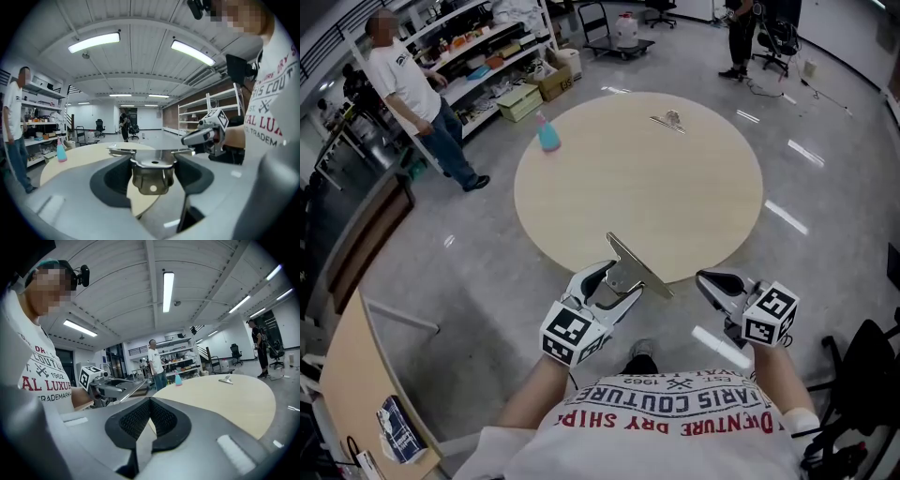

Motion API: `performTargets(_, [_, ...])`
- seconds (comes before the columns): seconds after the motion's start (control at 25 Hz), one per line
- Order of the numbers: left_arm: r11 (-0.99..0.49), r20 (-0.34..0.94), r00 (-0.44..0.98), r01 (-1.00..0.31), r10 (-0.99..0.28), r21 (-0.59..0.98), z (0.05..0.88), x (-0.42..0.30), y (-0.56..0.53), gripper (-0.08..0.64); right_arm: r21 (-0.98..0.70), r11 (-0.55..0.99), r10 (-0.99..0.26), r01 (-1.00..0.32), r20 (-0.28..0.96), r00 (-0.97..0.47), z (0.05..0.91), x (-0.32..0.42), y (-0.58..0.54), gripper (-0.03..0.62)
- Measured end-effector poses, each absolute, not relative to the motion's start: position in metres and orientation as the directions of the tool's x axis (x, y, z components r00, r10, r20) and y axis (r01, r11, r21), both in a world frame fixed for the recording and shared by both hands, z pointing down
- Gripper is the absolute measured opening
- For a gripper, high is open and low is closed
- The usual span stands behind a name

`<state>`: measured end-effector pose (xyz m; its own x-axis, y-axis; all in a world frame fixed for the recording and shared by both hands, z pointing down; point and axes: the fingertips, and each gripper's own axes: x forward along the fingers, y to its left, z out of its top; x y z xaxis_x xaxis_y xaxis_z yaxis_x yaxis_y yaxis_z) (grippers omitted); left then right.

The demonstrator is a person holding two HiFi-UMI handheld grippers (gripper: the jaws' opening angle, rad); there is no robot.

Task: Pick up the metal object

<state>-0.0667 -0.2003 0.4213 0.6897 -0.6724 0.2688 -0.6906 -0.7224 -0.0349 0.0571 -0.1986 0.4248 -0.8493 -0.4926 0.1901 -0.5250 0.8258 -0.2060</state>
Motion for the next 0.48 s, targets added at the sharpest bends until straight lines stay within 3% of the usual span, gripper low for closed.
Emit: performTargets(0.48, [-0.738,0.27,0.704,-0.674,-0.657,-0.037,0.423,-0.058,-0.19,0.279,-0.182,0.831,-0.49,-0.526,0.21,-0.846,0.427,0.049,-0.187,0.0])
